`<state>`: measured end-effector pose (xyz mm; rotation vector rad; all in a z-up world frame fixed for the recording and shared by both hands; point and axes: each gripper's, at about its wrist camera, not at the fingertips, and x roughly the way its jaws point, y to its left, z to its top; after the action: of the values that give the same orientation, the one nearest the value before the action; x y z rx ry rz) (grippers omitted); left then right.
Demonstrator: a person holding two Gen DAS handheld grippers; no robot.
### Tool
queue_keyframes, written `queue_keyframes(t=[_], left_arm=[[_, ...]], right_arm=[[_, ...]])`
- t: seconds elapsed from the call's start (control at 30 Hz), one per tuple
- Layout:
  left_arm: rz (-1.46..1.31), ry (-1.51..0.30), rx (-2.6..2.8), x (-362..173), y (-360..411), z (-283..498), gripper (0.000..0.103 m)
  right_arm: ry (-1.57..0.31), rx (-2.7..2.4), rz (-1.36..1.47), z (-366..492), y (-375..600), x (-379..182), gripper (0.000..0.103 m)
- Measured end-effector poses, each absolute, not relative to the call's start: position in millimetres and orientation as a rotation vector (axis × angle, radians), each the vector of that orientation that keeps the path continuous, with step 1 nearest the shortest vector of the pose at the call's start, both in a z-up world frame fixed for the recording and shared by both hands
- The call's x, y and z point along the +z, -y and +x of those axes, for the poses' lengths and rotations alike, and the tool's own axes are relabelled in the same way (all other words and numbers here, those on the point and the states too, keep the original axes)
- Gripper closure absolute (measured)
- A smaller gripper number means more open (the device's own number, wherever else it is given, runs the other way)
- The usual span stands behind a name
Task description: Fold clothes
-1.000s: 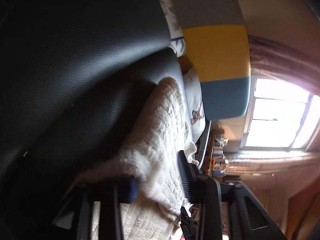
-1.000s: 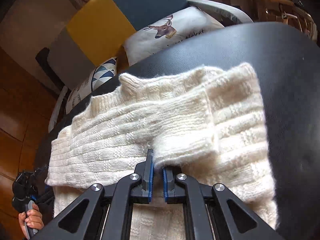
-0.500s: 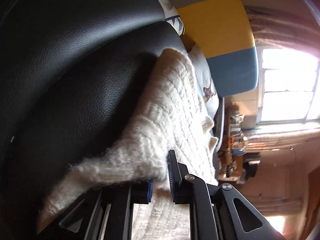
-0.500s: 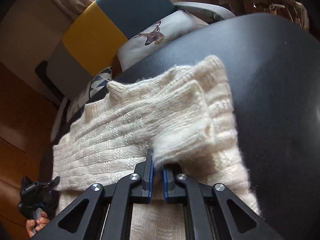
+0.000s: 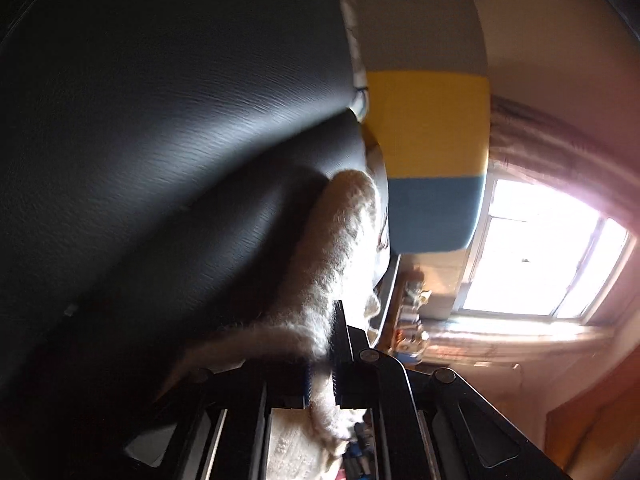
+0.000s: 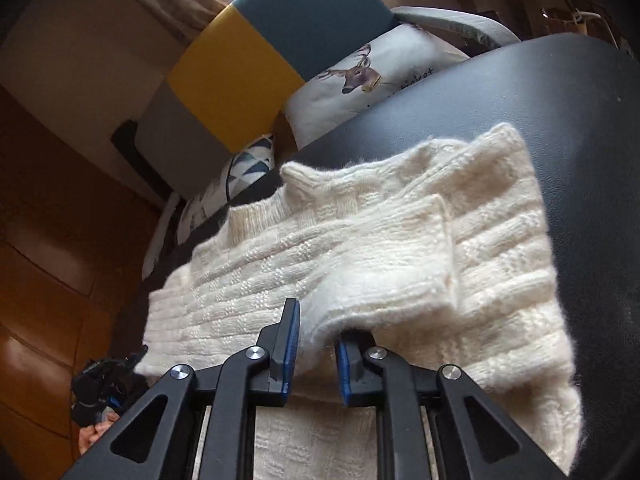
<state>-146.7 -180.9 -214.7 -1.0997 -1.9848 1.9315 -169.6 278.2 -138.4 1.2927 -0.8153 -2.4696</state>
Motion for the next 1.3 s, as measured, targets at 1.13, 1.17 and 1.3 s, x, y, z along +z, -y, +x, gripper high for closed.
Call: queue_keyframes(t=[1.13, 1.17, 1.3], left_arm=[[-1.413, 0.823, 2.35, -154.0, 150.5, -247.9, 0.091], [-1.416, 0.787, 2.379, -154.1, 150.5, -245.9, 0.09], [-1.425, 0.643, 2.49, -154.1, 150.6, -237.6, 0.084]], right_arm=[[0.357, -2.546, 1.417, -206.1, -231.7, -149.9, 0.076], [0.376, -2.563, 1.357, -201.8, -234.1, -153.0, 0.076], [0.441, -2.564, 1.288, -196.0, -239.9, -156.4, 0.077]])
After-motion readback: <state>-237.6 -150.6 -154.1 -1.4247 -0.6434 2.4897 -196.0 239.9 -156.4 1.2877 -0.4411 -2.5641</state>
